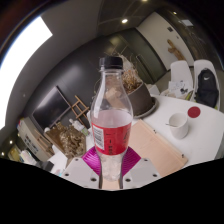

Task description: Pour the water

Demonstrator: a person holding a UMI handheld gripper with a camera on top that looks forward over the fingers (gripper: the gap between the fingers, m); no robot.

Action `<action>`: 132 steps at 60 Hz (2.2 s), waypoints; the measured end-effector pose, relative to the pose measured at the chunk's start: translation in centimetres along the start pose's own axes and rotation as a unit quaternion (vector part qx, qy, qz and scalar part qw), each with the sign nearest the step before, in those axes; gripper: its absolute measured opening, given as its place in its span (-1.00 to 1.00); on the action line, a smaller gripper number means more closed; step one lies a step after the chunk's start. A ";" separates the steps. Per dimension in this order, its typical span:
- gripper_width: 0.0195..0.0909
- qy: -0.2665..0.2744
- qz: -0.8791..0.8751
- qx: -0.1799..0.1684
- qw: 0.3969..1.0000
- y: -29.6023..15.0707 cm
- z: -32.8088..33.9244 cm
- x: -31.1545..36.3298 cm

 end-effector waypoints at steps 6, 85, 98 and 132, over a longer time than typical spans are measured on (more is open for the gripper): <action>-0.94 -0.039 -0.171 0.009 0.984 -3.0 -2.1 -0.3; -0.94 -0.144 -0.299 0.064 0.941 -16.1 -8.2 -7.3; -0.94 -0.073 -0.008 -0.034 0.997 -24.6 -7.4 -11.7; -0.93 0.118 0.290 0.004 0.950 -17.5 -11.7 -34.3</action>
Point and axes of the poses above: the point between the fingertips, and its own axes, seen from behind it with the camera up: x to the left, y down, z backward, against the way the camera looks, the point moved 10 cm from there along z, backward, against the way the camera looks, and after that the axes turned 2 degrees about -x, right-handed, at the moved point
